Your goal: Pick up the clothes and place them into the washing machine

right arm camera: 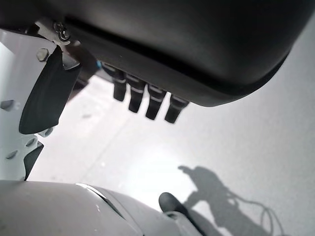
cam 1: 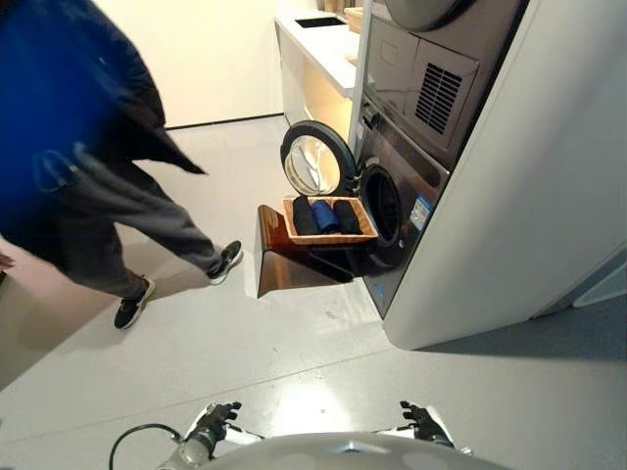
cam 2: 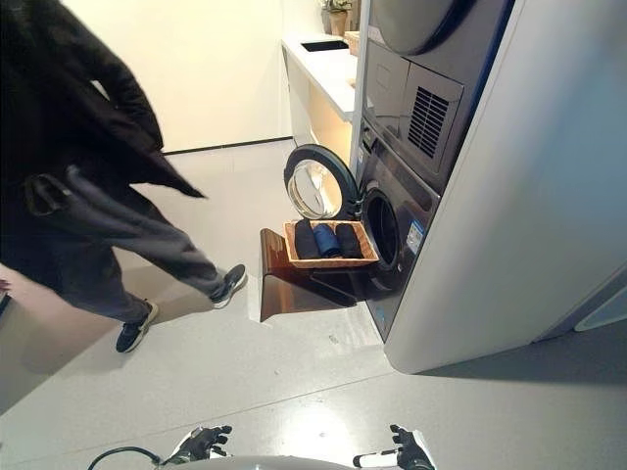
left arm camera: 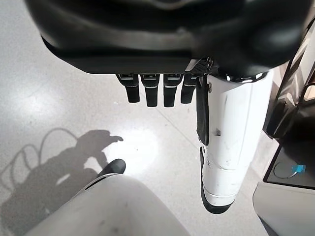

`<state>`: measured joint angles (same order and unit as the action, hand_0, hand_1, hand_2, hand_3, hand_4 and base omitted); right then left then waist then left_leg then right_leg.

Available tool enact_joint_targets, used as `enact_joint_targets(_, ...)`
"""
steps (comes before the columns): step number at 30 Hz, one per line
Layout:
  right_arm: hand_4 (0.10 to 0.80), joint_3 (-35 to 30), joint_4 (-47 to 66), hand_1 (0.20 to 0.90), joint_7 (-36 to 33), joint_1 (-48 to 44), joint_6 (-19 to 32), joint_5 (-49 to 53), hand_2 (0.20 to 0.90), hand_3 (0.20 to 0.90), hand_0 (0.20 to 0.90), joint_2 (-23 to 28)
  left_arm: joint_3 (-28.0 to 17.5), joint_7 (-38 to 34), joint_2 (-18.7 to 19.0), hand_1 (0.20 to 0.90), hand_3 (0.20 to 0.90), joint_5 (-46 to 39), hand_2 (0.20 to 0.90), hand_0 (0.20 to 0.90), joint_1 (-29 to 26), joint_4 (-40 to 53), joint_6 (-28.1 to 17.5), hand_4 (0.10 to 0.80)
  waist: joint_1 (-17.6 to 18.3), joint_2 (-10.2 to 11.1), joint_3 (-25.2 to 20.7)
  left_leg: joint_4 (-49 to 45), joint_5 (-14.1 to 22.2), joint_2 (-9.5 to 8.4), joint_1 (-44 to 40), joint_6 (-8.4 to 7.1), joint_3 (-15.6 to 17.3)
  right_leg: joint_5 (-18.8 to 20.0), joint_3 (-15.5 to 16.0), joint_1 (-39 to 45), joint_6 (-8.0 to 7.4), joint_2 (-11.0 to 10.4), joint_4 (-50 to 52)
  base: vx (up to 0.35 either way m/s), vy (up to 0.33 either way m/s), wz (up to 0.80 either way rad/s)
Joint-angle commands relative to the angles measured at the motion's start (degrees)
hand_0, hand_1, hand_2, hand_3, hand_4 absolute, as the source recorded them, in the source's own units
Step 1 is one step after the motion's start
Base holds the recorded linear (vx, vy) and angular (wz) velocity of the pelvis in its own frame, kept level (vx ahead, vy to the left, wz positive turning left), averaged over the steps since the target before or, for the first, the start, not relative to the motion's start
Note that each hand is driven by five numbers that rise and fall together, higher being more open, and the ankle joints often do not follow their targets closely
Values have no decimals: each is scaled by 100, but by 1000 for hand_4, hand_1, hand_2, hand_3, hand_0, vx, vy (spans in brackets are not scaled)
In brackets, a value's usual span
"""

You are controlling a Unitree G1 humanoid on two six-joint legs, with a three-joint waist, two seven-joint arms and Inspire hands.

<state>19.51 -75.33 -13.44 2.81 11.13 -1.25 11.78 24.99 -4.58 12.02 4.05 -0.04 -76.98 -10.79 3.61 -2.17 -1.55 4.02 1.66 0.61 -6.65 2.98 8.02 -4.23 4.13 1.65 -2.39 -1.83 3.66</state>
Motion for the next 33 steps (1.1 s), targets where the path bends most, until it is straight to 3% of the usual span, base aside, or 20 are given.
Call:
enact_joint_targets(1, 800, -5, -336, 900, 47, -181, 13, -54, 900, 900, 900, 146, -132, 90, -290, 900, 900, -30, 900, 900, -171, -155, -159, 800, -81, 268, -161, 98, 131, -209, 143, -418, -109, 621, 150, 217, -268, -87, -808, 0, 0, 0)
enact_joint_targets(33, 800, 27, -245, 900, 51, -241, 9, 39, 900, 900, 900, 144, -37, 51, -269, 900, 900, -79, 900, 900, -321, -146, -113, 800, -22, 270, -12, 98, 48, -143, 303, -432, -119, 581, 153, -37, -196, -11, -662, -1, -5, 0)
